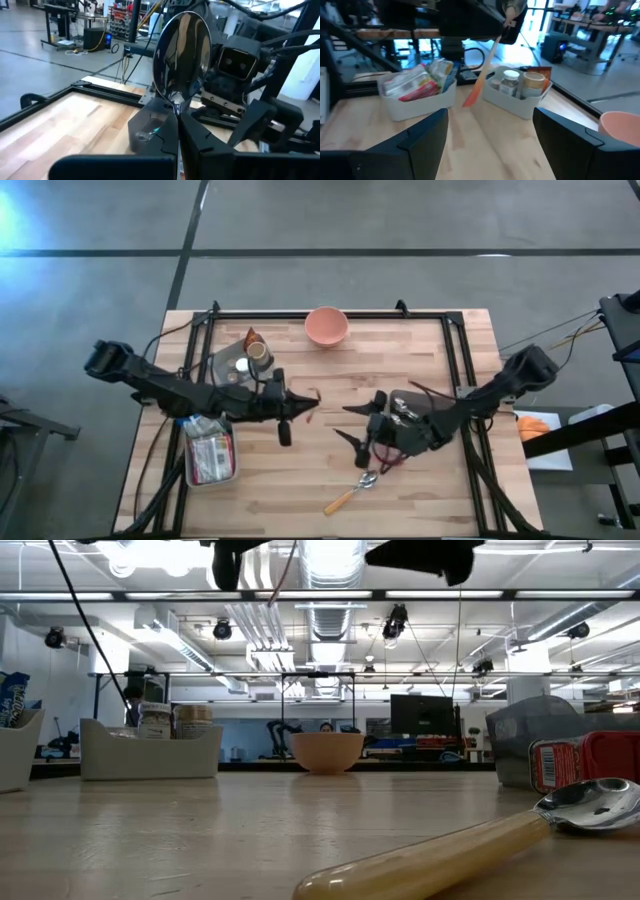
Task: Pick & Place Food Item
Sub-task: Put the white orange spoon into the black bin
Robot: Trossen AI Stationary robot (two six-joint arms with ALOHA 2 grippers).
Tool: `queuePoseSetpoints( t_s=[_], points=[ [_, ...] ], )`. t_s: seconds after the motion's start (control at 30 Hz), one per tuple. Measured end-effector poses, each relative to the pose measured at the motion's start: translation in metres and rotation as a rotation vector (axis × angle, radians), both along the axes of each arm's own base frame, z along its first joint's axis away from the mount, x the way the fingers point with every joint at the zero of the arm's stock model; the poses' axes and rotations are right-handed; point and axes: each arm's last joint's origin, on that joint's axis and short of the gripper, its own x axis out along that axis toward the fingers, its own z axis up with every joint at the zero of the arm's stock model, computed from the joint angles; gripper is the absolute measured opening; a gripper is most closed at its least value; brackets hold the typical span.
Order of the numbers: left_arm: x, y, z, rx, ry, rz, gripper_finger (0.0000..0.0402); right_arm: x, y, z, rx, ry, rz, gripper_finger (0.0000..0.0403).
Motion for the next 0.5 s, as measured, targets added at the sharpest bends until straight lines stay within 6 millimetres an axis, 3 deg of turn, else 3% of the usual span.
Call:
queuePoseSetpoints(
  t_s=[0.33, 0.5],
  points=[
    [0.011, -0.004, -0.012, 0.033, 0.046, -0.012, 0.0, 0.053, -0.012, -0.005, -0.019, 0.004, -0.059, 0.029],
    [0.014, -0.005, -0.015, 0.031, 0.043, -0.017, 0.0, 0.064, -0.01, -0.003, -0.03, 0.01, -0.088, 0.029]
  ],
)
